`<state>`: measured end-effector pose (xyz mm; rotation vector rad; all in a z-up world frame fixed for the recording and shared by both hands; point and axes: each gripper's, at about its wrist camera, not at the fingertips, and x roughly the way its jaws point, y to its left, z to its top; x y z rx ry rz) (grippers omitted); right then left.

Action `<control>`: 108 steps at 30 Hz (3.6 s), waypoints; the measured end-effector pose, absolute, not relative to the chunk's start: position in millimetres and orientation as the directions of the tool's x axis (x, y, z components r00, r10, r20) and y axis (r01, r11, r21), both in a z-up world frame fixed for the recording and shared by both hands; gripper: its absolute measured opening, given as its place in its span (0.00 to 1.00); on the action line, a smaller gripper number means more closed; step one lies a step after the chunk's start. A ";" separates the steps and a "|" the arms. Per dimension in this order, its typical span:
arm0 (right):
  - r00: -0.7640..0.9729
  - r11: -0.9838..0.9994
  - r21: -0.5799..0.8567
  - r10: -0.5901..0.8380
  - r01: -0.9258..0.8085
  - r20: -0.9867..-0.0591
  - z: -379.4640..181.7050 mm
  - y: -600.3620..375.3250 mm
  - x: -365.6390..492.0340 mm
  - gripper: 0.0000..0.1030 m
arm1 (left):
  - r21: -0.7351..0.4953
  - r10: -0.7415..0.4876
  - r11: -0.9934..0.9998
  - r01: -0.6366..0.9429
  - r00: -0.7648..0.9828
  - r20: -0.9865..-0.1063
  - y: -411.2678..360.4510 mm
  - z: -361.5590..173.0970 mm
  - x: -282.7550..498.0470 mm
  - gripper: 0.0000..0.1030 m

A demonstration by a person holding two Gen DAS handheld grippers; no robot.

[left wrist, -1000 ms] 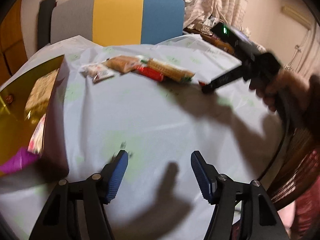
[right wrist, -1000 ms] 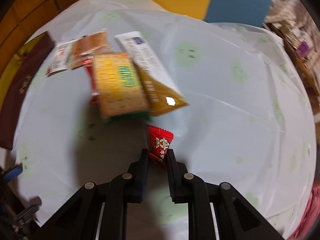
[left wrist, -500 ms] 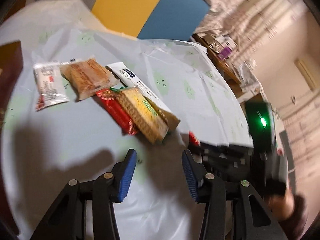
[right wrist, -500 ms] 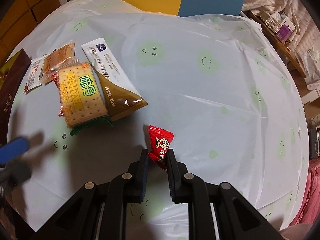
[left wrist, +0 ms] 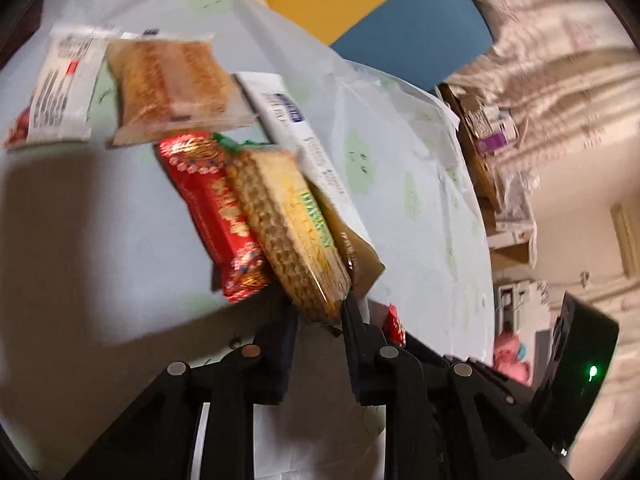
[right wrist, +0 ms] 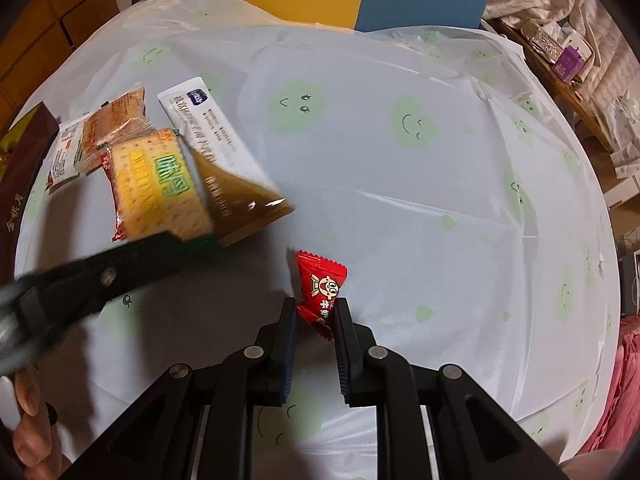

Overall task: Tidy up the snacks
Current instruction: 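Grasp the WEIDAN cracker pack with left tool while right tool holds the red candy, then carry the red candy over the gold tin and open the right tool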

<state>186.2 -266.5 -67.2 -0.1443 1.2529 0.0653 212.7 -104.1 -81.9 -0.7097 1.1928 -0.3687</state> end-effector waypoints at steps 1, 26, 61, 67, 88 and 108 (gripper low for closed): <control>0.310 0.988 -0.076 -0.032 -0.132 -0.950 -67.9 -265.6 185.9 0.17 | -0.680 -0.614 0.726 -0.102 0.348 -0.709 -102.1 -81.8 211.3 0.21; 0.312 0.978 -0.117 -0.058 -0.175 -0.948 -72.4 -257.4 180.5 0.17 | -0.495 -0.526 0.849 0.183 0.218 -0.822 -15.7 -59.6 93.8 0.35; 0.325 0.921 0.144 0.270 -0.362 -0.907 -48.8 -232.9 165.7 0.17 | -0.157 -0.335 0.924 0.348 0.544 -0.770 -32.5 -64.7 46.0 0.52; 0.300 0.897 0.157 0.297 -0.414 -0.906 -50.0 -220.2 158.4 0.17 | -0.177 -0.354 0.923 0.342 0.570 -0.742 -31.2 -69.0 42.0 0.52; 0.113 0.593 0.354 0.608 -0.723 -0.786 34.9 -23.5 125.8 0.19 | -0.252 -0.416 0.905 0.342 0.594 -0.689 -19.2 -73.0 36.6 0.52; 0.213 0.757 0.339 0.526 -0.558 -0.823 4.6 -117.3 135.0 0.34 | -0.245 -0.411 0.907 0.341 0.599 -0.687 -19.8 -73.6 35.3 0.52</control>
